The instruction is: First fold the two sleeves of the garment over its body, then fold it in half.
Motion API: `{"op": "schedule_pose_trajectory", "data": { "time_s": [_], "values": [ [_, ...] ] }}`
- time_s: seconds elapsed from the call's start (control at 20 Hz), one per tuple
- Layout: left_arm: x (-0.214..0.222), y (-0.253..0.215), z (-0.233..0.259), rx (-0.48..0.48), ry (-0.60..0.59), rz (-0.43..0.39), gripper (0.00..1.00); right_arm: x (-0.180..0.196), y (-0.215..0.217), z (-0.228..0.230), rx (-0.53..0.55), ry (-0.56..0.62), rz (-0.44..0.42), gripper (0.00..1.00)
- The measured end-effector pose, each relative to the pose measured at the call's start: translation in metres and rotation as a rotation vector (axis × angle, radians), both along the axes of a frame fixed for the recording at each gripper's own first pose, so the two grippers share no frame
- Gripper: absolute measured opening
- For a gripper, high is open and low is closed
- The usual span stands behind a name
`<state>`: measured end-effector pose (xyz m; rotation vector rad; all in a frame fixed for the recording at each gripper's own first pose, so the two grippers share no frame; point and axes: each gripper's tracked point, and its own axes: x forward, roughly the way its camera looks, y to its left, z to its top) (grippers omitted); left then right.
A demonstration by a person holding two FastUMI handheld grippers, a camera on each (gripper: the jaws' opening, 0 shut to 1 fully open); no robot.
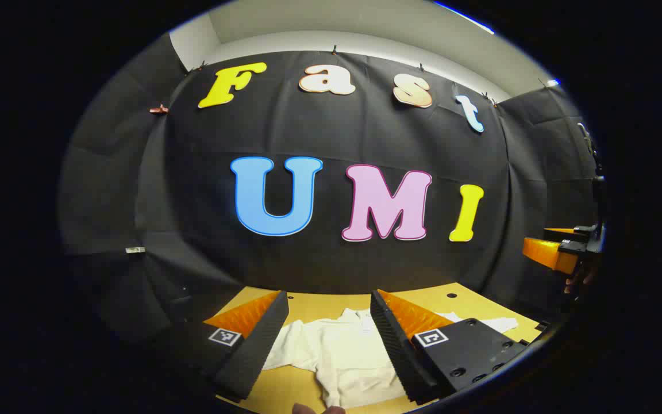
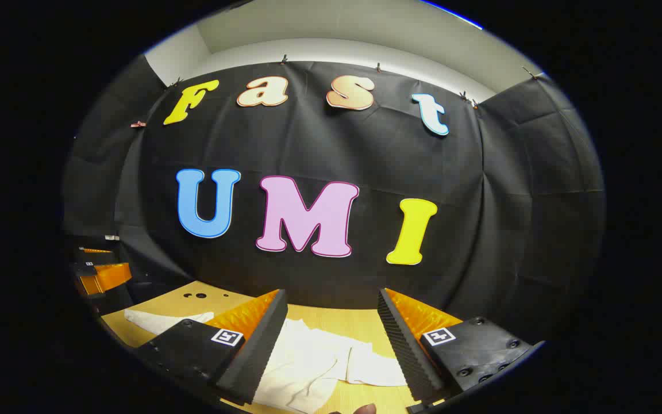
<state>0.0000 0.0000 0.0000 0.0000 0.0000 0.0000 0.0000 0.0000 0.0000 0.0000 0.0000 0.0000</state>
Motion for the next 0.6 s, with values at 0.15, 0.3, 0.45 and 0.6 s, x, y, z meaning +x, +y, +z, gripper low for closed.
{"op": "schedule_pose_trajectory", "data": {
  "time_s": [0.15, 0.3, 0.45, 0.6],
  "values": [
    [0.013, -0.005, -0.004, -0.008, 0.015, 0.004, 0.89, 0.010, -0.003, -0.010, 0.004, 0.021, 0.000, 0.97],
    [0.027, -0.005, -0.007, 0.038, 0.030, 0.032, 0.94, 0.017, -0.011, -0.020, 0.005, 0.034, 0.007, 0.97],
    [0.038, -0.012, -0.009, 0.071, 0.039, 0.043, 0.94, 0.026, -0.014, -0.030, 0.011, 0.051, 0.014, 0.97],
    [0.046, -0.021, -0.013, 0.069, 0.052, 0.036, 0.94, 0.034, -0.016, -0.034, 0.025, 0.058, 0.023, 0.97]
  ]
}}
